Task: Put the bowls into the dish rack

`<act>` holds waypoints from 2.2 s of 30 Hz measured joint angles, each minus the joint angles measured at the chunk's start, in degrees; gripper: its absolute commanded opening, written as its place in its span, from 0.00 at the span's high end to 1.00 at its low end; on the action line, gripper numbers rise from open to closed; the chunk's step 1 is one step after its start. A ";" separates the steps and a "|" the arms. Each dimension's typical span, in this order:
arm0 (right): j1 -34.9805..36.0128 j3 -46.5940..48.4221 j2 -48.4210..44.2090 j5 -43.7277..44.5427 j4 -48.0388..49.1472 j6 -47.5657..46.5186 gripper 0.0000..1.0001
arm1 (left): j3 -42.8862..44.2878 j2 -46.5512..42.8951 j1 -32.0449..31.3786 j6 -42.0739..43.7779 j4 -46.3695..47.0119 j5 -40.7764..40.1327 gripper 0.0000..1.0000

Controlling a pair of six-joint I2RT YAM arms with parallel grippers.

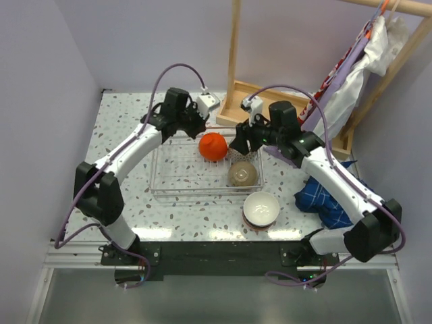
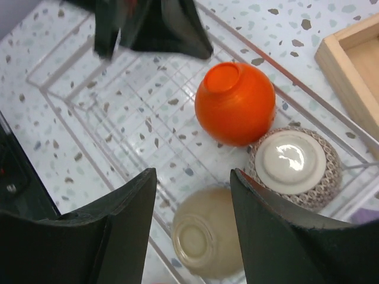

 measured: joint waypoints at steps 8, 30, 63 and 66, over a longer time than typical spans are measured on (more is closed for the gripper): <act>-0.31 5.77 -4.11 -9.53 -33.83 -32.04 0.46 | 3.56 -9.73 12.85 -1.38 0.22 -4.42 0.50; 1.22 -8.61 -13.90 0.96 -55.91 -77.07 0.47 | -12.17 -29.51 19.08 -1.49 0.13 -7.98 0.38; 4.37 -17.86 -14.53 -1.62 -58.07 -104.61 1.00 | -13.62 -26.03 33.51 -5.49 -1.14 -4.42 0.38; 4.94 -17.79 -14.27 -2.64 -57.92 -106.05 1.00 | -14.16 -26.08 33.88 -5.77 -1.16 -3.91 0.38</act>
